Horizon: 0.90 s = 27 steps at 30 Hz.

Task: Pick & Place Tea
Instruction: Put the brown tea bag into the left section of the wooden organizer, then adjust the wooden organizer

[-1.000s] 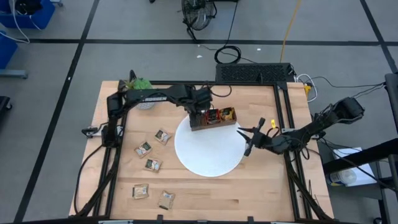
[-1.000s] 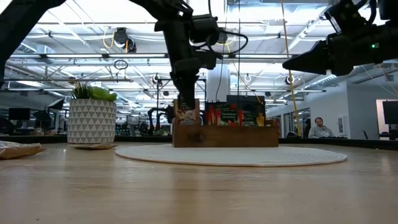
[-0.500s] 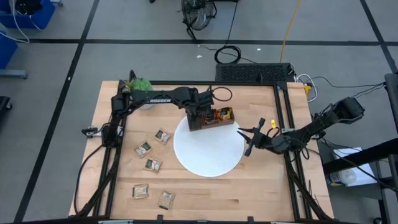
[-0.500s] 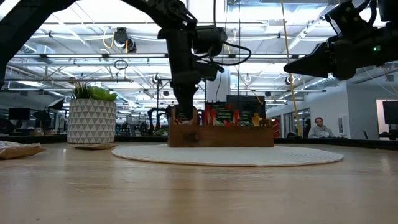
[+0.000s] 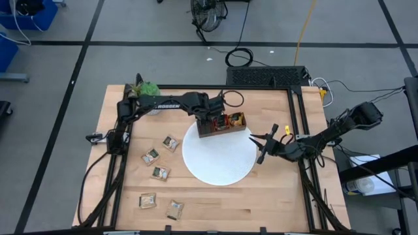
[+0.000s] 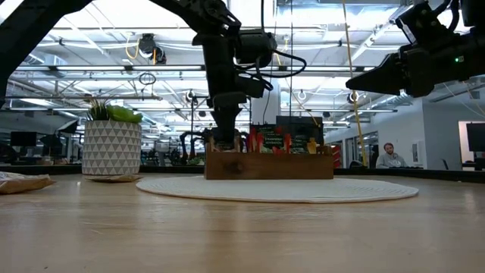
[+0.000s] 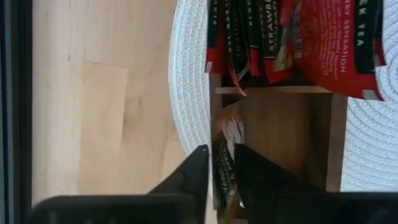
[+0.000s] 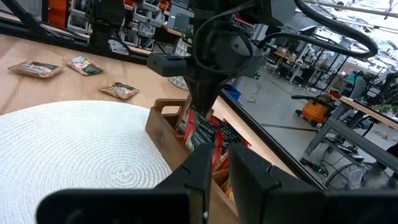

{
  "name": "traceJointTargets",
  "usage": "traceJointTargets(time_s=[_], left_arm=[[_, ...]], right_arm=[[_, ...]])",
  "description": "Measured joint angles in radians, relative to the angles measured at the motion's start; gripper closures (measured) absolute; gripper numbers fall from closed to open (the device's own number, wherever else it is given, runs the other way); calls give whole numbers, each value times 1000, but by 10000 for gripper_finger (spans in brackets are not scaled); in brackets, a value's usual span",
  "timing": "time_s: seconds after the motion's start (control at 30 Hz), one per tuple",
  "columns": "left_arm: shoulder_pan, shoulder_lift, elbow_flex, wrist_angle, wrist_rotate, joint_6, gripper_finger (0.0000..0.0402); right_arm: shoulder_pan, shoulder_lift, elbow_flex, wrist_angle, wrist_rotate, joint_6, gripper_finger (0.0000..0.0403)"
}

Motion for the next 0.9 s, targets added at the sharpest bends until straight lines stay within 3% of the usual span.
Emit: traceJointTargets(time_s=[0.23,0.43,0.57,0.67,0.73,0.8,0.9], left_arm=[[-8,-13,-1,-15,-23,26,243],[-24,-135,-2,15,-43,-53,221],[-32,-273,-91,237,38,4,231],[-24,-388,-280,529,152,62,243],[-15,-453,-416,699,173,64,249],[-12,-518,-535,833,173,36,255],[-23,-611,-687,1025,183,-15,260]], right_arm=[[0,0,0,-8,0,6,358],[-4,0,0,-65,1,18,358],[-30,0,0,-101,2,55,358],[-99,1,0,-119,59,67,358],[-208,-2,0,-96,68,35,358],[-353,-15,4,-84,-83,13,359],[-596,-9,81,-211,-453,17,373]])
